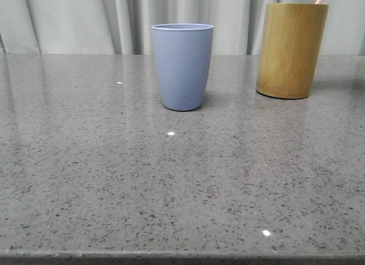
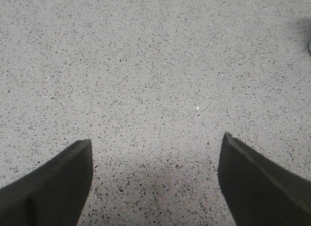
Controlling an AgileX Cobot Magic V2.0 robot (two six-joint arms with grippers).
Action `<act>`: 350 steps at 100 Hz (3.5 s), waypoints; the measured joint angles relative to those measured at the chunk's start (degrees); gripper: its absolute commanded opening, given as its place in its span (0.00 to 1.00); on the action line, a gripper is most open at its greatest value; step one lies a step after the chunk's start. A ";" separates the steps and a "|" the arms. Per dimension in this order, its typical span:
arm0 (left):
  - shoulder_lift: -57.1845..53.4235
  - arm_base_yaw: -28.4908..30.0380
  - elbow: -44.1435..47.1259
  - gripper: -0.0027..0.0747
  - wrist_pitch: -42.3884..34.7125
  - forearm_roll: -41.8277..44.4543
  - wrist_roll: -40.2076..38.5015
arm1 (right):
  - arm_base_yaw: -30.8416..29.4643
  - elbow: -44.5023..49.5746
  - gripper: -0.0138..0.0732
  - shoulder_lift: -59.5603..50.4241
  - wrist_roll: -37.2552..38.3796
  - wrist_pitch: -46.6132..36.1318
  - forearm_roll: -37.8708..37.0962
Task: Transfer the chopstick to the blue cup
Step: 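Reach the right gripper over the bamboo cup to the pink straw, then grasp the pink straw with the right gripper and pull it out, then carry the straw over the blue cup and lower it inside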
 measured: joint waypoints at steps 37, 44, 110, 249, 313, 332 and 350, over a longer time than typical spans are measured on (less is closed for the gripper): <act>0.00 0.00 0.00 0.70 -0.09 0.00 0.00 | 2.84 -3.46 0.08 0.05 2.16 -1.81 -0.11; 0.00 0.00 0.00 0.70 -0.09 0.10 0.00 | 3.68 -5.32 0.08 0.05 2.16 -0.91 -1.46; 0.00 0.00 0.00 0.70 -0.09 0.10 0.00 | 8.81 -28.52 0.08 -8.30 2.16 30.41 -17.04; 0.00 0.00 0.00 0.70 -0.09 0.10 0.00 | 25.82 -28.52 0.76 6.91 2.16 23.94 -15.14; 0.00 0.00 0.00 0.70 -0.09 0.10 0.00 | 20.44 -28.52 0.77 -0.96 0.40 32.39 -17.03; 0.00 0.00 0.00 0.70 -0.09 0.10 0.00 | 17.56 -28.36 0.77 -7.78 0.36 42.71 -22.92; 0.00 0.00 0.00 0.70 -0.09 0.10 0.00 | 17.34 -21.46 0.77 -15.89 0.26 46.33 -25.48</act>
